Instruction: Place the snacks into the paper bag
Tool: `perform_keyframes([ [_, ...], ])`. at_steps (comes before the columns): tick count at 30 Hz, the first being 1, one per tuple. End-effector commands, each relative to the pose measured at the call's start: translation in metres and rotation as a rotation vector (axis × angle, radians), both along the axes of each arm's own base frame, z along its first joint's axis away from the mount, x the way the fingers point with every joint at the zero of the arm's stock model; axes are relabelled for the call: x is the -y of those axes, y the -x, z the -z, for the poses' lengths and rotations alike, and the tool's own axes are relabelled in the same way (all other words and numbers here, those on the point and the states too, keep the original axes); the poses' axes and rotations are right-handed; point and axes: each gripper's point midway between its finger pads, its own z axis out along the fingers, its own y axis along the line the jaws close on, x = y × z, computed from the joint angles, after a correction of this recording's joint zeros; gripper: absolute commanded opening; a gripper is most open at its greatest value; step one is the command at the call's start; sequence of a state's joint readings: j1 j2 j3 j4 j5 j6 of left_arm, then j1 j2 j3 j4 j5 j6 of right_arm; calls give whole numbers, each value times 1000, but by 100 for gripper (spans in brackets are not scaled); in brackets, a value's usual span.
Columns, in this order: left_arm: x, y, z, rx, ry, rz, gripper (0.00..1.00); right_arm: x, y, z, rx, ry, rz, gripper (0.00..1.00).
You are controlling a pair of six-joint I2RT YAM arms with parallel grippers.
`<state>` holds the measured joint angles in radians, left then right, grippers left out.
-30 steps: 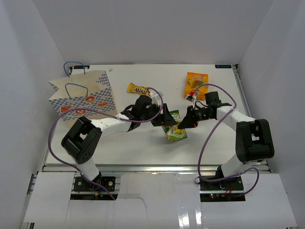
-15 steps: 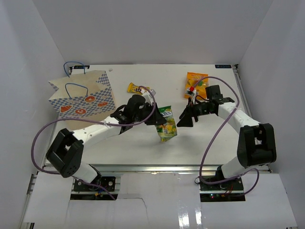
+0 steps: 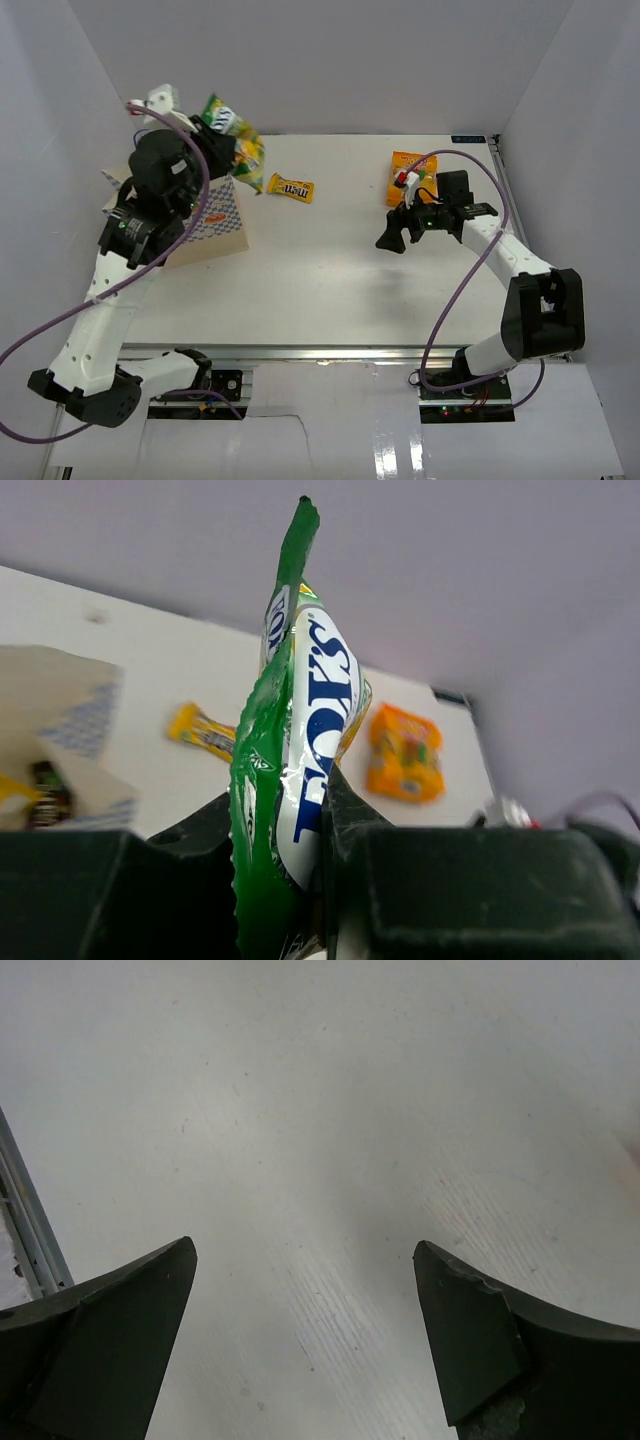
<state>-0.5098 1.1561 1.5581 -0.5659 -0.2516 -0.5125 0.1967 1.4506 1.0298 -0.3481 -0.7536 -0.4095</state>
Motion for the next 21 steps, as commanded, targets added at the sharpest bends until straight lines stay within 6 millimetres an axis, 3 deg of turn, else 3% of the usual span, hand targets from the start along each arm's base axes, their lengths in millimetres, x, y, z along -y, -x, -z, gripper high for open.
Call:
perform_keyframes([
  [1, -90, -4, 7, -99, -95, -374, 0, 1, -9, -11, 17, -17, 55, 95],
  [3, -115, -12, 1, -113, -85, -495, 0, 1, -10, -15, 34, -19, 64, 95],
  [6, -154, -21, 8, -156, -48, -638, 0, 4, -13, -18, 44, -13, 81, 95],
  [15, -183, -21, 21, -204, 23, -805, 0, 7, -8, -14, 45, -15, 104, 96],
  [21, -203, -42, 29, -231, 51, -864, 0, 7, -7, -15, 45, -17, 106, 95],
])
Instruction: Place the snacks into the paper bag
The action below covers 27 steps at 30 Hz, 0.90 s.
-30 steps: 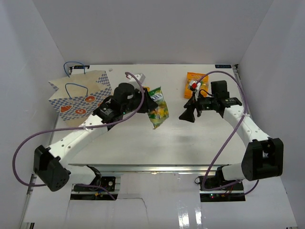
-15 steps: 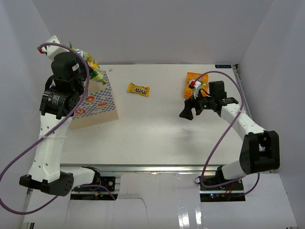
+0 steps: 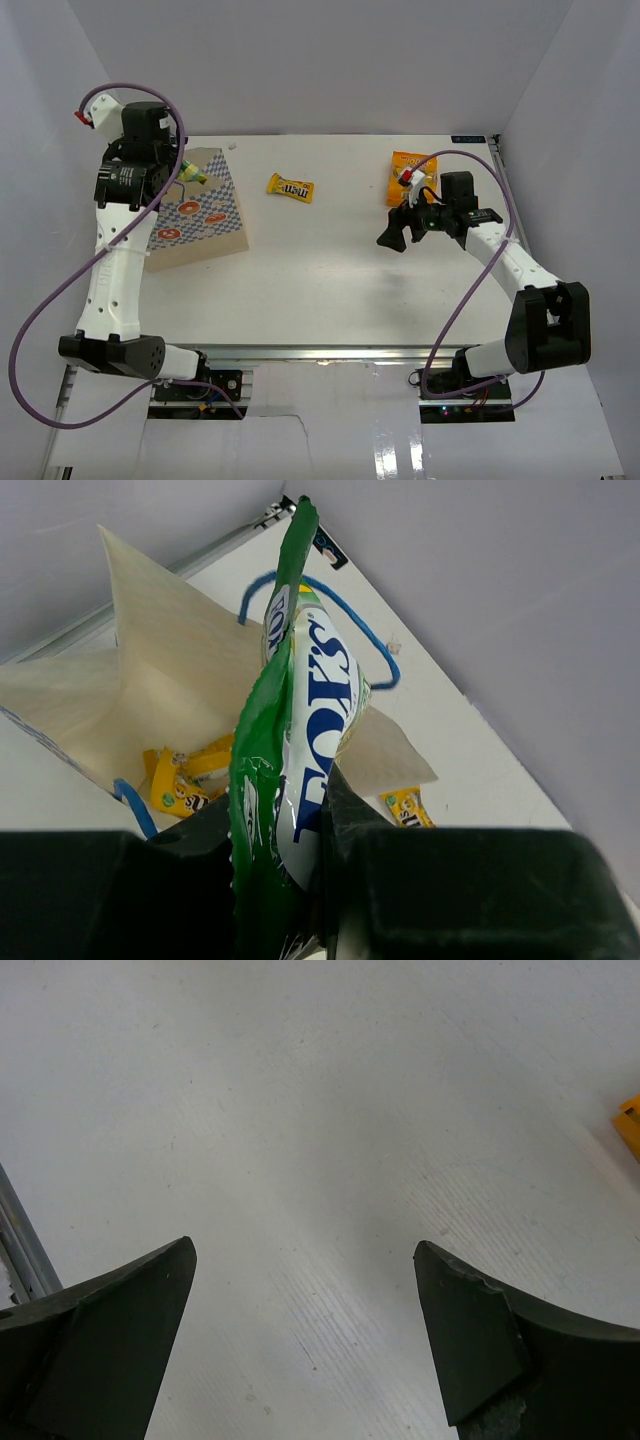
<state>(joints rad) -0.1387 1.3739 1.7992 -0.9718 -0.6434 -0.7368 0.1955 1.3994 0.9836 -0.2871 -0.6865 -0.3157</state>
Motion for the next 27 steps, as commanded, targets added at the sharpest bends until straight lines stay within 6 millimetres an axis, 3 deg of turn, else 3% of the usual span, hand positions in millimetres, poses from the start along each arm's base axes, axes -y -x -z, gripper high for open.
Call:
perform_keyframes([
  [1, -17, -11, -14, 65, 45, -78, 0, 1, -5, -13, 49, -16, 11, 96],
  [4, -24, -13, 2, 26, 74, -113, 1, 3, -7, -14, 60, -9, 16, 96],
  [8, -34, -7, 26, -24, 95, -153, 11, 3, -8, -17, 79, -3, 9, 96],
  [11, -38, -7, 28, -24, 109, -160, 32, 3, -12, -20, 104, 5, -2, 95],
  [12, -38, -9, 26, -20, 111, -157, 46, 2, -13, -21, 115, 6, -11, 96],
  [13, -38, -10, 25, -16, 112, -153, 53, 2, -13, -21, 118, 9, -20, 96],
  [16, -31, -13, 11, 25, 121, -104, 74, -2, -18, -28, 169, 15, -82, 98],
  [20, -8, -18, -17, 120, 146, 59, 88, -16, -24, -31, 212, 44, -181, 94],
  [21, -2, -17, -22, 131, 130, 111, 90, -19, -32, -40, 234, 51, -183, 94],
  [23, 13, -12, -47, 226, 102, 232, 93, -25, -36, -34, 207, 60, -198, 94],
  [26, 62, -1, -72, 348, 51, 562, 98, -30, -44, -39, 205, 48, -206, 93],
  [27, 88, 4, -73, 363, 87, 703, 98, -31, -45, -40, 206, 41, -200, 93],
])
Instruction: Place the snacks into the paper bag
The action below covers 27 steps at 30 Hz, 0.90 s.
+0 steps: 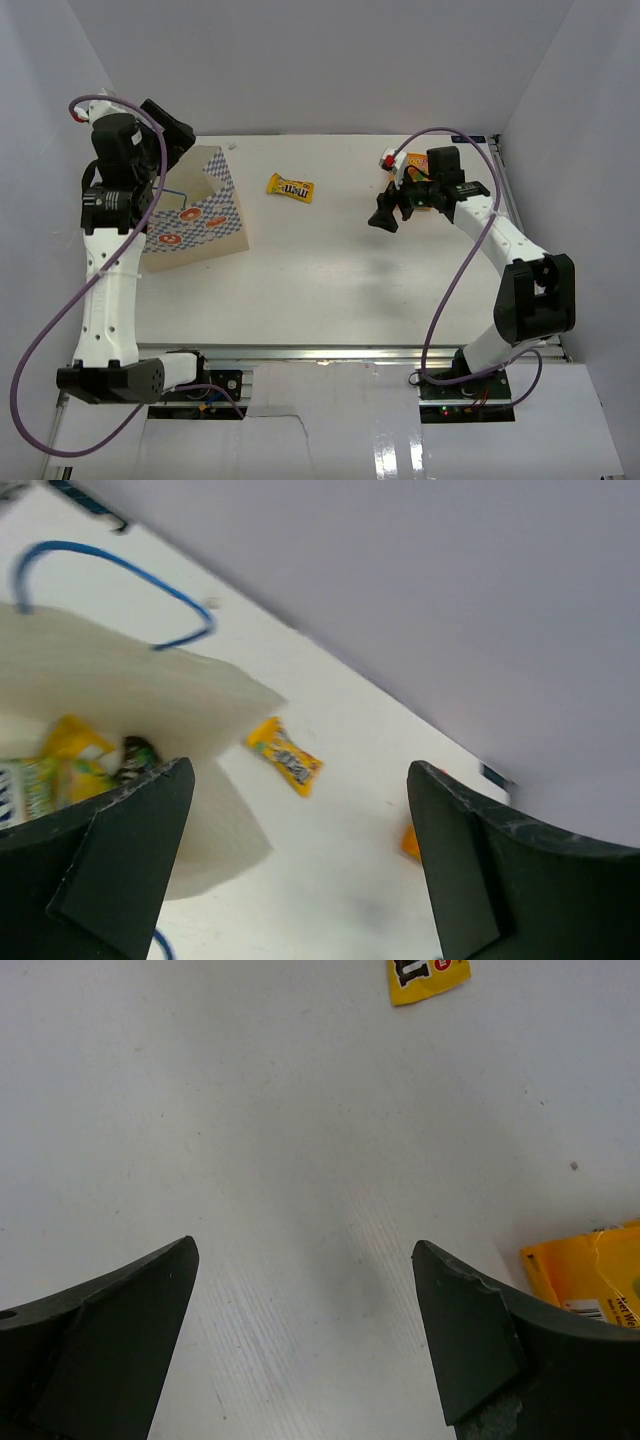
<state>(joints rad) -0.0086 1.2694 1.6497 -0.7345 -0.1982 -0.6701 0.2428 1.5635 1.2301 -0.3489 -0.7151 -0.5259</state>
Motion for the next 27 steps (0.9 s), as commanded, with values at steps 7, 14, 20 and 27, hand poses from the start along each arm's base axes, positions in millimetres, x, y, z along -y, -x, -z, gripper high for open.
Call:
perform_keyframes([
  [7, 157, 8, -22, 140, 127, 583, 98, 2, 2, -11, 15, -5, 29, 93],
  [14, 224, -37, 91, -169, 179, 285, 98, 49, -25, 3, -57, 58, 416, 93],
  [20, 244, -90, 165, -292, 204, 120, 98, 72, -20, 11, -90, 46, 502, 94],
  [27, 245, -140, 236, -399, 180, 37, 98, 80, -12, 20, -114, 37, 532, 94],
])
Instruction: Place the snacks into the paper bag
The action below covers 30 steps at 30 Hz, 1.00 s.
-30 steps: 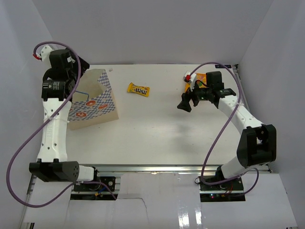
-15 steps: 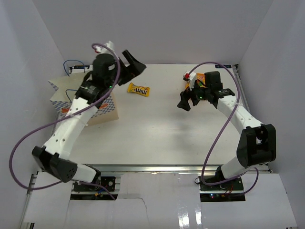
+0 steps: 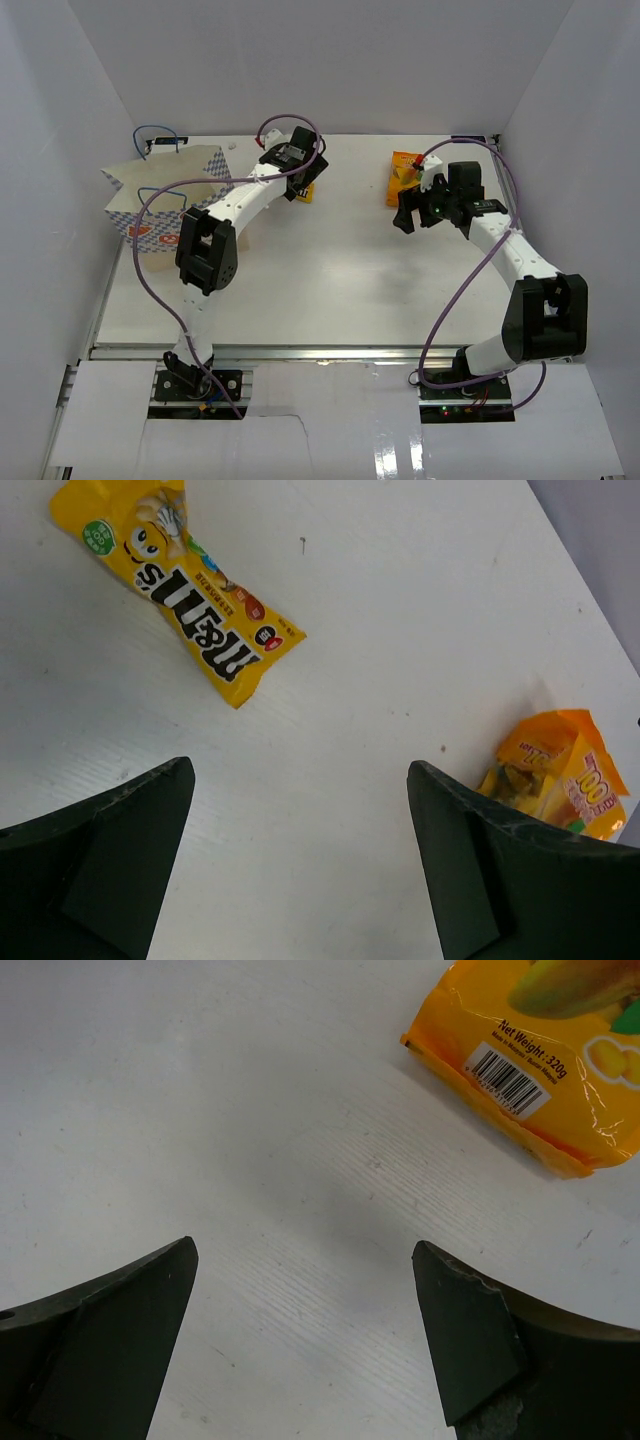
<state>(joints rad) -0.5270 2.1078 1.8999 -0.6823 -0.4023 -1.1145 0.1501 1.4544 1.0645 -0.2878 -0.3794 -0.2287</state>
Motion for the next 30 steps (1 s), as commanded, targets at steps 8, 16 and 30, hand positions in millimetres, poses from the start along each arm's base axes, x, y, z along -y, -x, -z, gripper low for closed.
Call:
perform_keyframes([
  [8, -32, -41, 28, -52, 52, -163, 98, 6, -4, -8, 31, -35, 50, 94],
  [16, -50, -53, 68, -129, 64, -179, 92, 8, -5, -4, 19, -42, 61, 95],
  [30, -49, -58, 94, -197, 107, -88, 55, 6, 3, -7, 18, -61, 50, 95],
])
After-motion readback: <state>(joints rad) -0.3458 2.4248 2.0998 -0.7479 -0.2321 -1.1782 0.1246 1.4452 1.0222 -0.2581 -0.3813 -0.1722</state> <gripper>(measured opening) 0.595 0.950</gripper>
